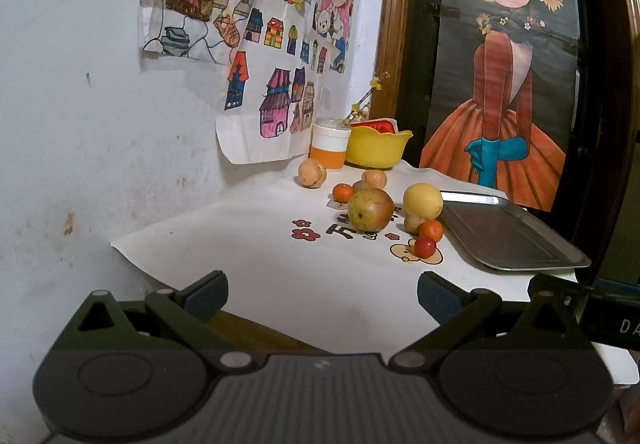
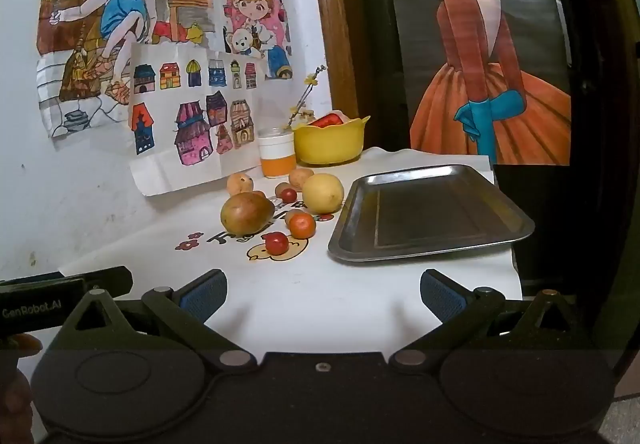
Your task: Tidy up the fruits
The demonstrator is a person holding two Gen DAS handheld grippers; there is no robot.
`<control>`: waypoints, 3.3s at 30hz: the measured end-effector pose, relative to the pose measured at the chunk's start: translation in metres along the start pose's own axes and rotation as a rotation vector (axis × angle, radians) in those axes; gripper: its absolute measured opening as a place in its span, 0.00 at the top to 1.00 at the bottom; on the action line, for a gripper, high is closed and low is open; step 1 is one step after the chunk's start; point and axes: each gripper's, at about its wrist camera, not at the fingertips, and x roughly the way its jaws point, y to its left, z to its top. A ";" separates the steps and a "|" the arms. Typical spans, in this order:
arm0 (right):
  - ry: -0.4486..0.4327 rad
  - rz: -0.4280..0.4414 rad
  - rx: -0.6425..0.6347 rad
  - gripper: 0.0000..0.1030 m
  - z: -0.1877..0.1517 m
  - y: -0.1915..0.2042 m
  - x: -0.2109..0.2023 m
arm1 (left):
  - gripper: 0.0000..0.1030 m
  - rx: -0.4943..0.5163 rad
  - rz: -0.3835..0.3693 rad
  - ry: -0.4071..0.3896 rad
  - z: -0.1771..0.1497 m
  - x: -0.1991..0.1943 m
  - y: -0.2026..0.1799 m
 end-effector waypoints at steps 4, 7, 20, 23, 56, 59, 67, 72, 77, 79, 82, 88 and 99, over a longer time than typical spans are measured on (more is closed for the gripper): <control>0.001 0.000 0.001 0.00 0.000 0.000 0.000 | 0.00 -0.001 0.001 0.000 0.000 -0.001 0.000; 0.001 0.001 0.000 0.00 -0.001 0.000 0.000 | 0.00 -0.001 0.000 0.001 0.000 0.000 0.000; 0.005 0.005 -0.003 0.00 -0.001 0.003 0.001 | 0.00 -0.002 0.000 0.002 0.000 0.000 0.000; 0.004 0.004 -0.003 0.00 -0.002 0.003 0.001 | 0.00 -0.002 0.001 0.002 0.000 0.000 0.000; 0.010 0.006 -0.003 0.00 -0.004 0.006 0.003 | 0.00 -0.006 -0.006 0.033 -0.006 0.002 -0.003; 0.015 0.006 0.000 0.00 -0.006 0.005 0.004 | 0.00 -0.005 -0.007 0.038 -0.006 0.003 -0.003; 0.035 0.009 0.004 0.00 -0.006 -0.001 0.010 | 0.00 0.001 -0.006 0.059 -0.003 0.008 -0.003; 0.048 0.013 -0.030 0.00 0.005 0.001 0.012 | 0.00 0.018 -0.010 0.066 0.009 0.015 -0.004; 0.053 0.047 -0.106 0.00 0.025 0.003 0.021 | 0.00 0.022 -0.025 0.075 0.031 0.030 -0.001; 0.078 0.065 -0.119 0.00 0.033 0.002 0.030 | 0.00 0.011 -0.044 0.089 0.040 0.039 0.001; 0.136 0.062 -0.122 0.00 0.042 0.001 0.045 | 0.00 -0.012 -0.067 0.109 0.054 0.054 0.005; 0.179 0.032 -0.227 0.00 0.051 0.012 0.070 | 0.00 -0.021 -0.106 0.161 0.070 0.086 0.005; 0.209 0.036 -0.256 0.00 0.059 0.021 0.112 | 0.00 -0.013 -0.140 0.214 0.082 0.138 0.001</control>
